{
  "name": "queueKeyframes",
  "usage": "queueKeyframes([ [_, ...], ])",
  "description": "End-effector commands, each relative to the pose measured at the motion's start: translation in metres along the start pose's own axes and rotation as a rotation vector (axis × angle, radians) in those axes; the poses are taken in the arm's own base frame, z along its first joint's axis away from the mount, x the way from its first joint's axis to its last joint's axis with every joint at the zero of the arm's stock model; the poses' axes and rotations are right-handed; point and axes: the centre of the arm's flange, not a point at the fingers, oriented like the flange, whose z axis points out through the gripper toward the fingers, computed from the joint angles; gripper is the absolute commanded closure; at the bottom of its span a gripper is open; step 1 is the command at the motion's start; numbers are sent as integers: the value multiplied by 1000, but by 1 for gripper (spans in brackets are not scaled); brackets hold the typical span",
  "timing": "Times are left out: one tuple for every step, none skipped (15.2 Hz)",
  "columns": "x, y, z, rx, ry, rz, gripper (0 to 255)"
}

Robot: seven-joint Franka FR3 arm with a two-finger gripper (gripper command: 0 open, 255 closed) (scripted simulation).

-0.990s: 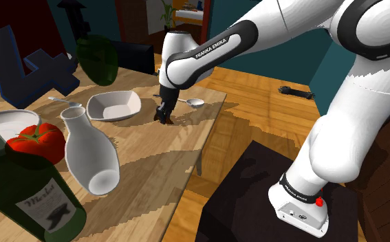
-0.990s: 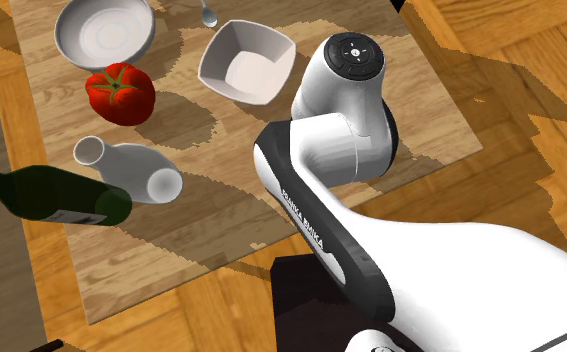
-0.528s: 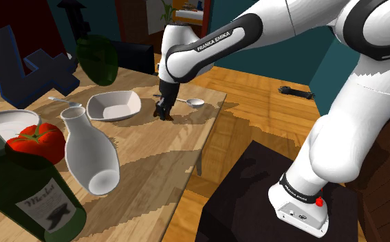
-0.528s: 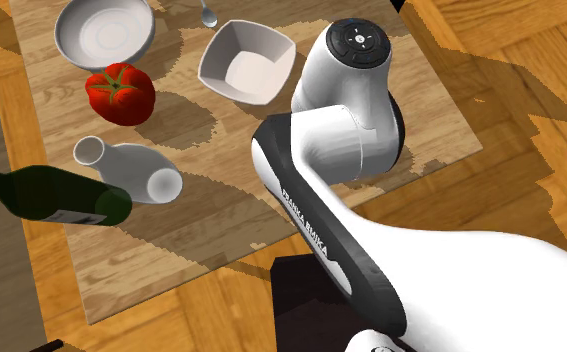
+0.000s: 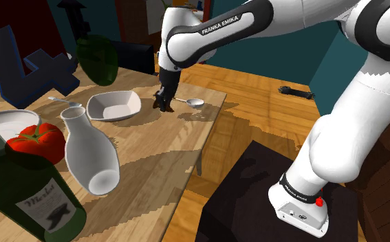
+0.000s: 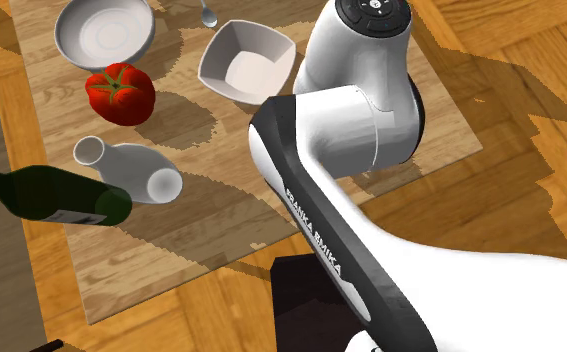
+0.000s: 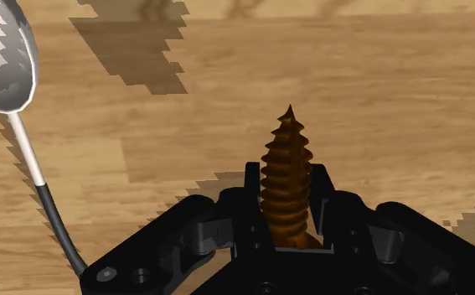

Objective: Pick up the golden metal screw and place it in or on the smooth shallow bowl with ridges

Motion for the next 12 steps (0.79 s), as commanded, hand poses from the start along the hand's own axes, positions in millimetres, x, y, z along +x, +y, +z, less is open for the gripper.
queueKeyframes([
  [2,-1,-9,0,0,0,255],
  [3,-2,-15,0,0,0,255],
  [3,-2,-20,0,0,0,255],
  [4,-2,-25,0,0,0,255],
  [5,-3,-30,0,0,0,255],
  [5,-3,-35,0,0,0,255],
  [6,-4,-41,0,0,0,255],
  [6,-4,-46,0,0,0,255],
  [7,-5,-51,0,0,0,255],
  [8,-5,-56,0,0,0,255],
  [8,-5,-57,0,0,0,255],
  [21,-8,-56,0,0,0,255],
])
